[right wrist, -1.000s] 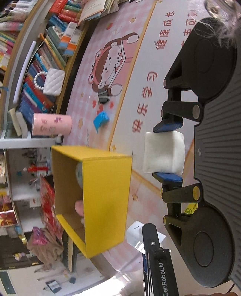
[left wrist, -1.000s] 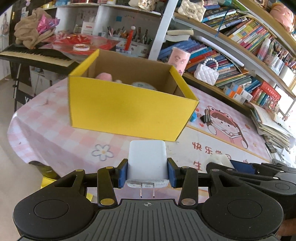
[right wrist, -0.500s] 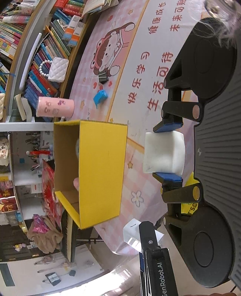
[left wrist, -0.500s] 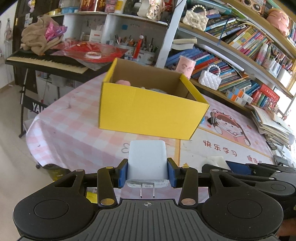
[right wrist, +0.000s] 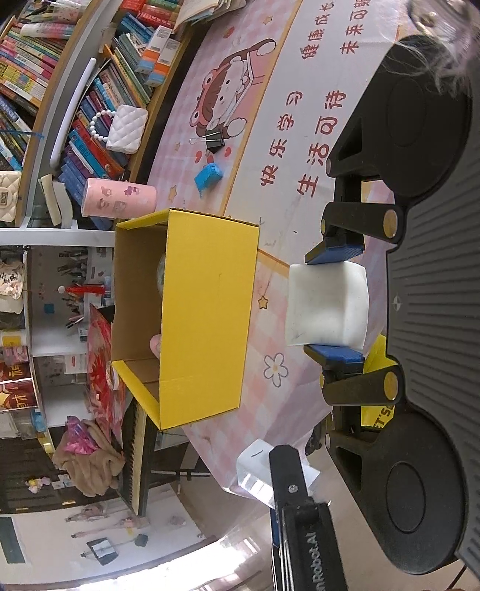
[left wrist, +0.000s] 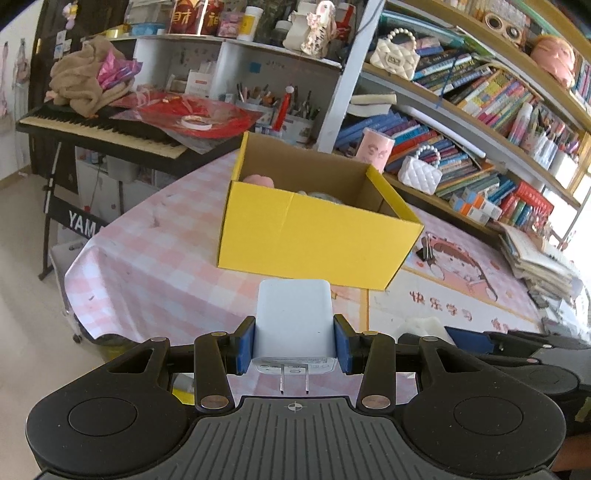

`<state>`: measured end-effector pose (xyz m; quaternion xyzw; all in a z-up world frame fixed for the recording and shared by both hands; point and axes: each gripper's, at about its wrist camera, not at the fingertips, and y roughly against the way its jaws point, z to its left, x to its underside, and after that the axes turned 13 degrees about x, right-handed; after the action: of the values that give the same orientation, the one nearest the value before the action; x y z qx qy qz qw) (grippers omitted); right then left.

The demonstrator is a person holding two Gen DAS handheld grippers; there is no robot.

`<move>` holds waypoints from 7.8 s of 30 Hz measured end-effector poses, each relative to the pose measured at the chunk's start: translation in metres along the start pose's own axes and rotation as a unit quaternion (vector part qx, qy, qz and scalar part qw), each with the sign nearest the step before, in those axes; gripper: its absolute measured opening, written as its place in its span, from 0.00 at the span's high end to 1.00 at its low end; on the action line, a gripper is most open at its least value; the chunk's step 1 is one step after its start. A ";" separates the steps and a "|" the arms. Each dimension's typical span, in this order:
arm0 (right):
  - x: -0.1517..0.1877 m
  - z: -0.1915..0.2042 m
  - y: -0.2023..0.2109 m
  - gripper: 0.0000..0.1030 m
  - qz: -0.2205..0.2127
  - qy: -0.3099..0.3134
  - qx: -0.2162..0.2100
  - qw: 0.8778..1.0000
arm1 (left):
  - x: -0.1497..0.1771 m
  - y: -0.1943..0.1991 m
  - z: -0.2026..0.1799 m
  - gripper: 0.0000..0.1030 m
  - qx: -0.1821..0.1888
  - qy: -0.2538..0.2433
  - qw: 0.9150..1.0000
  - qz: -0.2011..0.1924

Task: Organize objects
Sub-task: 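Carry the white charger and white block toward the yellow box, then lower the charger with the left tool while the right tool lowers the block into the box, open both, then withdraw both open tools from the box toward the blue item and clip, then grasp the blue plush item with the left tool while the right tool grasps the black binder clip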

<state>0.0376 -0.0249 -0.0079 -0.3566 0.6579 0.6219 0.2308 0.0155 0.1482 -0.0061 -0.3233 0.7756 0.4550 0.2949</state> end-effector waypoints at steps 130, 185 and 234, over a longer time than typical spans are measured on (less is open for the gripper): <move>0.042 -0.062 0.028 0.17 -0.024 -0.061 0.173 0.983 | 0.024 -0.029 -0.068 0.13 0.009 -0.121 0.992 0.031; -0.072 -0.261 -0.159 0.35 -0.024 0.006 0.012 1.000 | -0.011 -0.252 -0.203 0.25 -0.028 -0.198 0.975 0.097; -0.063 -0.316 -0.173 0.64 0.011 -0.064 -0.014 0.998 | -0.067 -0.388 -0.147 0.70 -0.169 -0.020 0.983 0.065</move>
<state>0.2534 -0.3193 -0.0358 -0.3122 0.6366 0.6551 0.2609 0.3318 -0.1139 -0.0947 -0.3085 0.7011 0.6036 0.2213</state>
